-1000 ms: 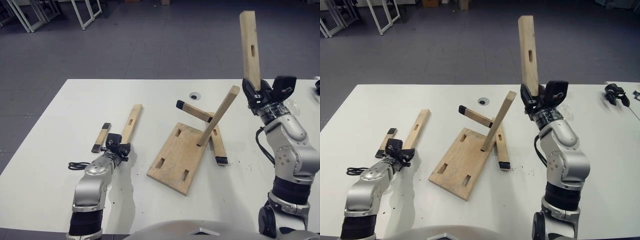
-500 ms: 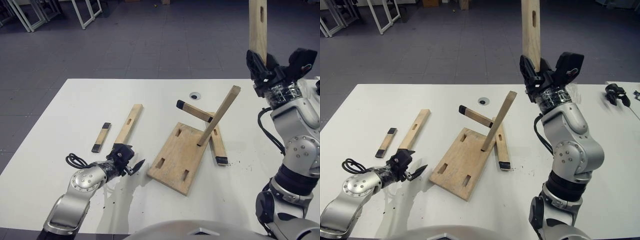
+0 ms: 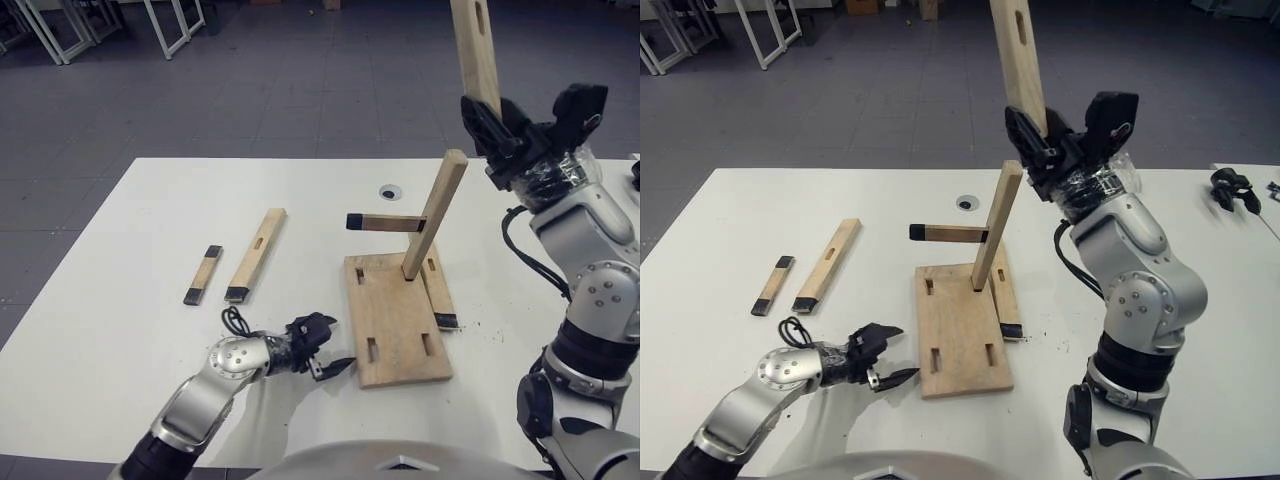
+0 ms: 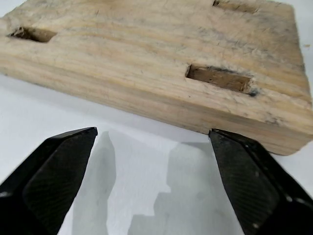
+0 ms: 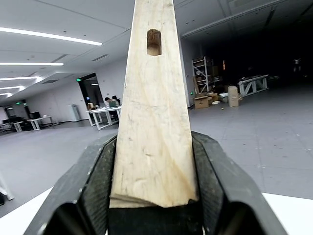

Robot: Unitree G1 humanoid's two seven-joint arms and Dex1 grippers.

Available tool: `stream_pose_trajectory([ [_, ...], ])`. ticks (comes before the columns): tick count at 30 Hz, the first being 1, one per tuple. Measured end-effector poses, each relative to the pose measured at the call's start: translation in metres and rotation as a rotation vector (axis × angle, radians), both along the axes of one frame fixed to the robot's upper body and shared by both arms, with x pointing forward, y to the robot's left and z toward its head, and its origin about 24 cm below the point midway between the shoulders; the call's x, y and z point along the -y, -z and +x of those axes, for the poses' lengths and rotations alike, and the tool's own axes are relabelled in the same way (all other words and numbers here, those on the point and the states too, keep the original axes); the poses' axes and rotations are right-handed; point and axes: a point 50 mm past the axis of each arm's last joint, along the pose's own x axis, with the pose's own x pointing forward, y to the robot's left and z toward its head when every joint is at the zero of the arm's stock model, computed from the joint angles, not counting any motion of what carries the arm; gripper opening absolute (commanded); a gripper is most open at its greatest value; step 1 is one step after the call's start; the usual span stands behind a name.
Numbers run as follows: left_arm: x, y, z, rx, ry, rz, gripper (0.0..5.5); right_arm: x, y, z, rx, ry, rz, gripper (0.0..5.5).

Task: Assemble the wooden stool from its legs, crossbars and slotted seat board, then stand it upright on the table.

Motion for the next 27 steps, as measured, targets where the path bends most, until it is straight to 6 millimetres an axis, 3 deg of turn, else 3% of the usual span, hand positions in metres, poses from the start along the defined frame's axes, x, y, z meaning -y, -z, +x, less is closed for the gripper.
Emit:
stream_pose_trajectory([
  [3, 0.005, -0.002, 0.005, 0.009, -0.047, -0.029, 4.22, -0.006, 0.001, -0.001, -0.026, -0.126, 0.006, 2.06],
  [5, -0.009, -0.01, 0.011, 0.014, -0.127, -0.053, 4.22, -0.009, 0.006, -0.004, -0.065, -0.229, 0.018, 2.06],
  [8, -0.042, -0.037, 0.019, 0.042, -0.264, -0.129, 4.22, -0.007, 0.015, -0.007, -0.131, -0.347, 0.023, 2.06],
  [11, -0.058, -0.071, 0.021, 0.018, -0.327, -0.405, 4.53, -0.007, 0.017, -0.014, -0.149, -0.478, 0.027, 2.06],
  [17, -0.06, -0.122, 0.039, -0.069, -0.288, -0.886, 5.26, -0.02, 0.03, -0.024, -0.225, -0.703, 0.033, 2.06],
  [27, -0.041, -0.138, 0.048, -0.304, -0.144, -1.074, 5.28, -0.031, 0.042, -0.032, -0.278, -0.904, 0.023, 2.06],
])
